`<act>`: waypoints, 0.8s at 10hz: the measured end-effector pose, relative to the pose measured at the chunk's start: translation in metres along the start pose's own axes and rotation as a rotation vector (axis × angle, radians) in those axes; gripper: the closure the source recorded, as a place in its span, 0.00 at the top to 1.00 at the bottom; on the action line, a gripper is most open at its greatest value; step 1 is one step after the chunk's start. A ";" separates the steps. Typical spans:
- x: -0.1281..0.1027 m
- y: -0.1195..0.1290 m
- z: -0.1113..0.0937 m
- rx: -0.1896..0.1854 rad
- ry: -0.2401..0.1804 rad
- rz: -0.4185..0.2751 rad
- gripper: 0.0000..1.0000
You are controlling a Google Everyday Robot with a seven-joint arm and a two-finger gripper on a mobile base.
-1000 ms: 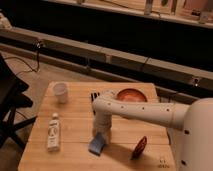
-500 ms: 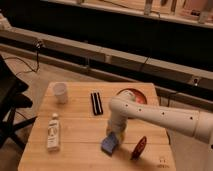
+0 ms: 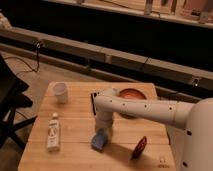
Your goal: Wipe the white sponge on the table
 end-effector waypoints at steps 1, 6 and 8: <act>-0.007 0.000 0.005 -0.002 -0.013 -0.011 0.00; -0.017 0.043 0.002 0.015 -0.009 0.071 0.00; -0.007 0.041 -0.008 0.004 0.019 0.079 0.00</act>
